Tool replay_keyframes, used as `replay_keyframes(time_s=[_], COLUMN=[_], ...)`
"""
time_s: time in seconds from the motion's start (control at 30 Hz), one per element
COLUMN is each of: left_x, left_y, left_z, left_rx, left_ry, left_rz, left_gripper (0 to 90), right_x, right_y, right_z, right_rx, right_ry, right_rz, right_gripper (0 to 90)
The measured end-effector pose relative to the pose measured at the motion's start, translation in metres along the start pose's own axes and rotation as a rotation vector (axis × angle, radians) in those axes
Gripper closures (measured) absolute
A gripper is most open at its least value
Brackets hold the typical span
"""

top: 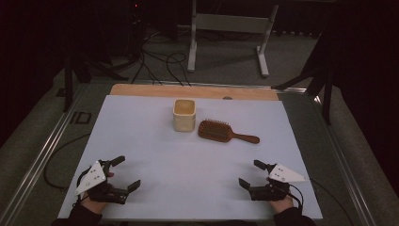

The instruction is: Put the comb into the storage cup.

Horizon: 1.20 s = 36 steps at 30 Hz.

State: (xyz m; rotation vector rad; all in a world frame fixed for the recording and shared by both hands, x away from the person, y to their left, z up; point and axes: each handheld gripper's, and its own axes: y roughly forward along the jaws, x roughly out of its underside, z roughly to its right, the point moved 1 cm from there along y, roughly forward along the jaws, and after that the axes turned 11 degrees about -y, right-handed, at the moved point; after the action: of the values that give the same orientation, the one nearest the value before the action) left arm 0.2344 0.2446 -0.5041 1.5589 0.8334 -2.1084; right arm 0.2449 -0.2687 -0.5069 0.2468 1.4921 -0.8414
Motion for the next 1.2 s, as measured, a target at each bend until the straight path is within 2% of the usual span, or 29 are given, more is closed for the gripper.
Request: replay_keyframes(time_s=[0.17,0.33,0.47,0.57,0.73,0.87,1.2], left_x=[-0.001,-0.002,-0.002,-0.001,-0.003,-0.003,-0.003], left_y=[0.0,0.001,0.003,0.002,0.002,0.001,-0.002], left_z=[0.0,0.0,-0.001,-0.001,0.0,0.002,0.002], left_rx=[-0.004,-0.012,-0.009,-0.009,0.005,0.016,0.015], left_ry=[0.0,0.0,-0.001,-0.003,0.003,0.008,0.009], left_rz=[0.003,0.008,0.001,0.001,0.011,0.008,0.01], left_gripper=[0.1,0.1,0.1,0.1,0.1,0.1,0.1], right_x=[0.0,0.002,0.002,0.002,0.001,-0.004,-0.011], right_y=[0.002,0.006,0.007,0.007,0.007,0.005,0.006], right_z=[-0.002,-0.004,-0.004,-0.004,-0.009,-0.012,-0.017], right_rx=[-0.005,-0.04,-0.061,-0.058,-0.063,-0.051,-0.081], right_ry=[-0.001,-0.023,-0.014,-0.01,-0.03,-0.038,-0.053], right_rz=[-0.016,-0.047,-0.047,-0.047,-0.076,-0.073,-0.086], right_gripper=[8.2,8.2,8.2,8.2,8.3,8.3,8.4])
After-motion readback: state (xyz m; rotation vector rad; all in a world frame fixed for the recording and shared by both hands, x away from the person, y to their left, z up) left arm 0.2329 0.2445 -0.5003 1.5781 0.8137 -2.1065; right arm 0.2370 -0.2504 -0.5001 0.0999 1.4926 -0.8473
